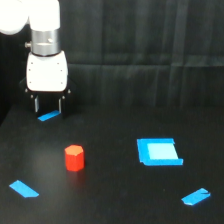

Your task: Pick up the red object from the table

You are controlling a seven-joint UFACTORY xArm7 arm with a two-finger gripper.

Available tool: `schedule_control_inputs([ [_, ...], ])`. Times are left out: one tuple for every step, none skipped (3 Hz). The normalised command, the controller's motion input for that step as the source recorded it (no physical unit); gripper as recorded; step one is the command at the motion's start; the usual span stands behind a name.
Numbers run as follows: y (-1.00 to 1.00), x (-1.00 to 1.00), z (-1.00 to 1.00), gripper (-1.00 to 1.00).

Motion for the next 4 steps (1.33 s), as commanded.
schedule_control_inputs([
  [-0.12,0.1,0.24,0.87],
  [-0.65,0.64,-0.38,0.89],
  [-0.72,0.76,-0.26,0.96],
  [-0.74,0.66,0.08,1.0],
])
